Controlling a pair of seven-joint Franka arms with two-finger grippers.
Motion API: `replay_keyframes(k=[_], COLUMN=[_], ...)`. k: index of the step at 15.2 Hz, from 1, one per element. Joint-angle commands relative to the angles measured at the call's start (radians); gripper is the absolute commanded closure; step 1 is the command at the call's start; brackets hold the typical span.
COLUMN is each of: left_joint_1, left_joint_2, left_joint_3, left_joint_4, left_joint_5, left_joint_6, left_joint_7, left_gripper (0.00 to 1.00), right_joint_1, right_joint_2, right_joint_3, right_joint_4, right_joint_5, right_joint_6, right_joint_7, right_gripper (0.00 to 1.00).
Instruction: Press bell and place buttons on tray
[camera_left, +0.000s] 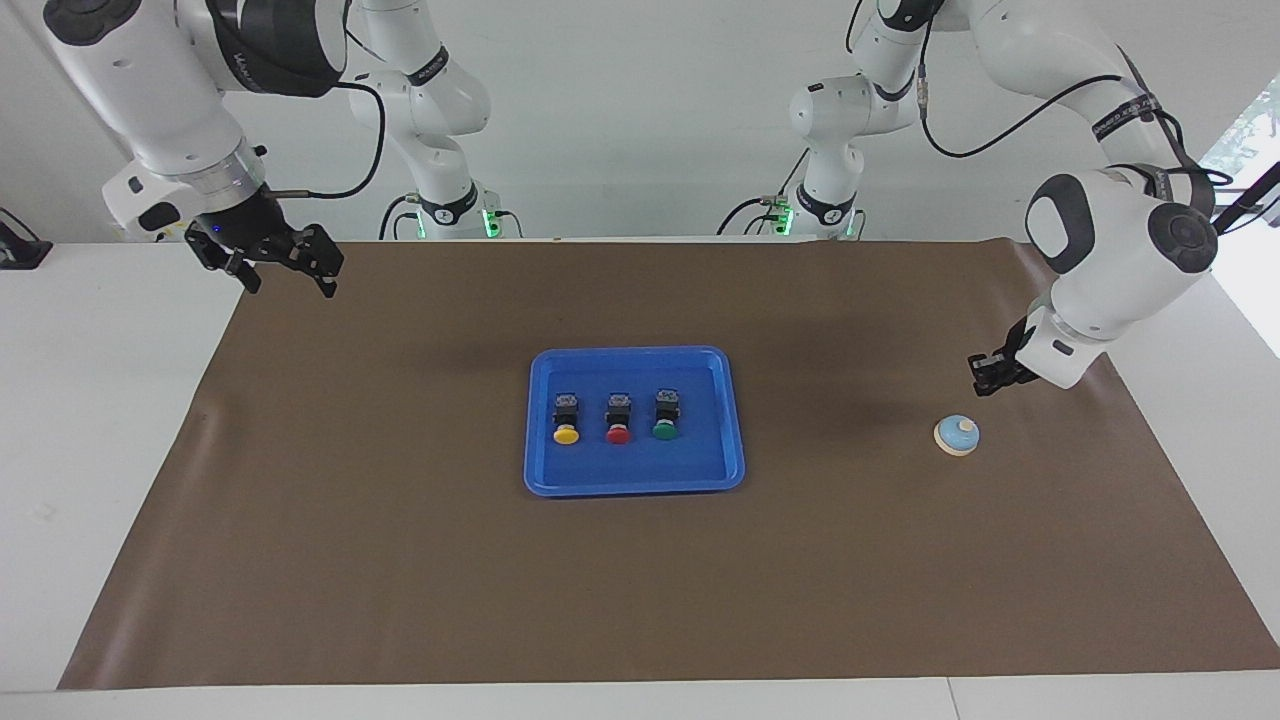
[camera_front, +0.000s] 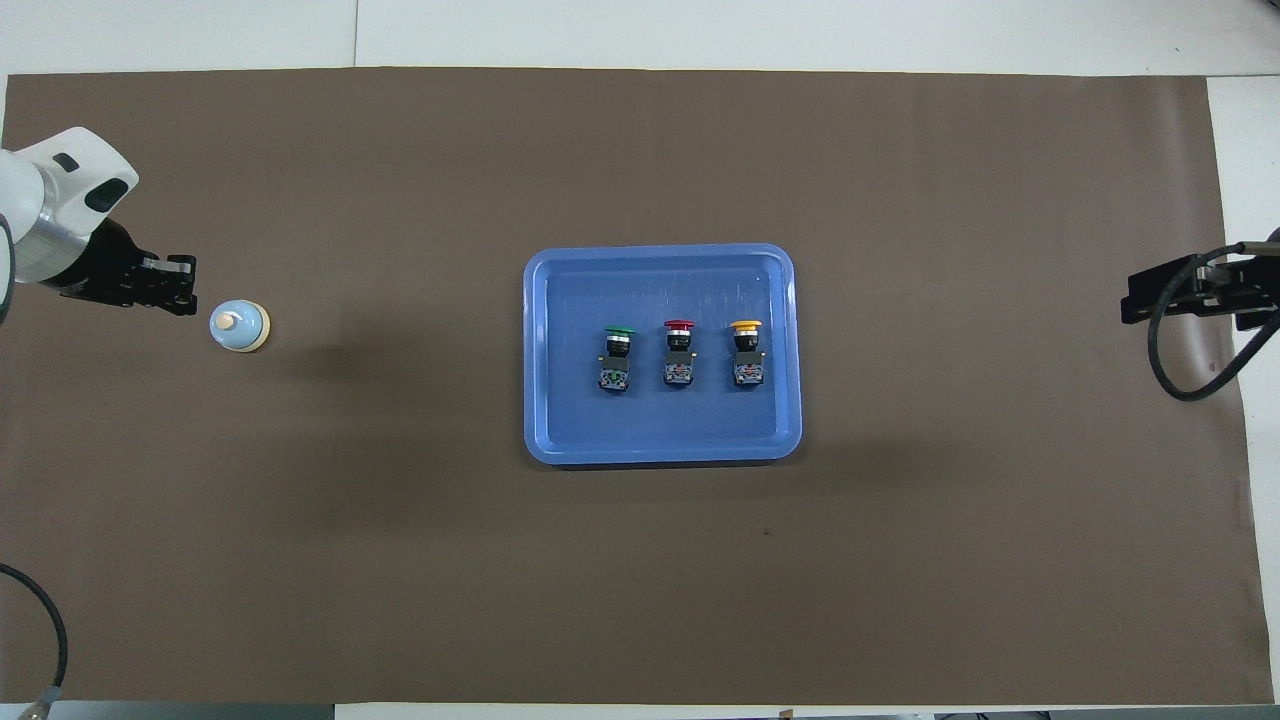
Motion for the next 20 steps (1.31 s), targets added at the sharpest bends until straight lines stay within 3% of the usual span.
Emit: replay_keyframes(k=[1, 11, 20], left_joint_1=[-0.02, -0.021, -0.046], left_joint_2=[-0.042, -0.206, -0.263], left_joint_3=[0.007, 0.005, 0.002], left_joint_4=[0.005, 0.002, 0.008], left_joint_5=[0.014, 0.005, 0.004], left_joint_6=[-0.067, -0.22, -0.29], left_joint_7=[-0.009, -0.023, -0.032], left_gripper=[0.0, 0.0, 0.0], right_joint_1=[-0.012, -0.012, -0.012], right_joint_2=[0.006, 0.006, 0.006], right_joint_3=[0.008, 0.009, 0.008], right_joint_4=[0.012, 0.012, 0.012], right_joint_5=[0.006, 0.006, 0.006], right_joint_6=[-0.018, -0.018, -0.018], right_joint_7=[-0.014, -0.014, -0.014], right_gripper=[0.0, 0.0, 0.0])
